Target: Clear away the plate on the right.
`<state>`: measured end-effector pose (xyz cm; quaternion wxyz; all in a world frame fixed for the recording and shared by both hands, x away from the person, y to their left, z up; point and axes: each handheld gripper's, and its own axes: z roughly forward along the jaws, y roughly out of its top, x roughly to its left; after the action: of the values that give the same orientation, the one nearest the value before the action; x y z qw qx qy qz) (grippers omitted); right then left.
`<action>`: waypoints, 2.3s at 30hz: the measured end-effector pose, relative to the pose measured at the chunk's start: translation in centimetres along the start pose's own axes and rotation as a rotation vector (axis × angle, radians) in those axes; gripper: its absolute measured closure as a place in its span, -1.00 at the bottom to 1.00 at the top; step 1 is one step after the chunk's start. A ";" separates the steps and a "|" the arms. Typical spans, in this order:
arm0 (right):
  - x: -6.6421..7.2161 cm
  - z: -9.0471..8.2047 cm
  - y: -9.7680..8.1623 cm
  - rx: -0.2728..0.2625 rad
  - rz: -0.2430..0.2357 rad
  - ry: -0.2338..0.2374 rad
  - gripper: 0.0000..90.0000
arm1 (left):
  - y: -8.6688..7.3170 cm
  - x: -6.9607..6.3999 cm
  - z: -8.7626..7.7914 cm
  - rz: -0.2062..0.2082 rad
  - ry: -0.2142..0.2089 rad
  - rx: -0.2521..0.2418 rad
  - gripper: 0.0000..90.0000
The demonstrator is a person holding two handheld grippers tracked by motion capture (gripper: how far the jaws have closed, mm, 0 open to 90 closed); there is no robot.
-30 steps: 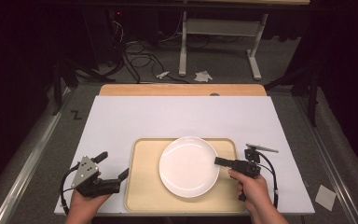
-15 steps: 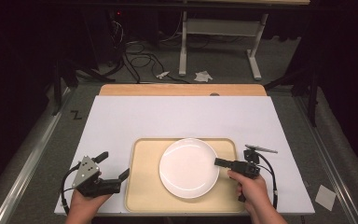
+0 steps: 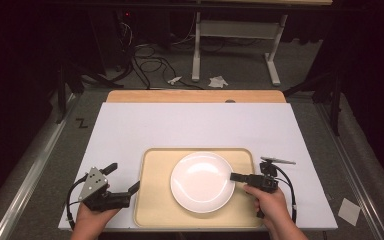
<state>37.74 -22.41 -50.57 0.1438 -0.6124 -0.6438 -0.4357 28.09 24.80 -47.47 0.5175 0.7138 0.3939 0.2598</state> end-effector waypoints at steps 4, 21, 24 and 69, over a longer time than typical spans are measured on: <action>0.0 0.1 -0.1 0.016 0.001 -0.021 0.79 | 0.0 0.0 0.0 0.000 -0.003 0.002 -0.90; 1.2 -0.4 -0.2 -0.009 -0.119 -0.072 0.39 | 0.1 -0.1 0.2 0.010 -0.010 0.005 -0.90; 1.3 -0.6 -0.3 -0.023 -0.135 -0.055 0.32 | 0.1 -0.1 0.2 0.010 -0.012 0.005 -0.90; 0.7 -11.0 -1.6 -0.424 -0.541 -0.360 -1.00 | 1.3 -1.4 4.2 0.041 -0.109 0.014 -0.90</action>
<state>32.29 -29.81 -44.31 -0.2216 -0.5032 -0.6926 -0.4669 30.97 21.21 -47.55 0.5276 0.7386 0.3521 0.2283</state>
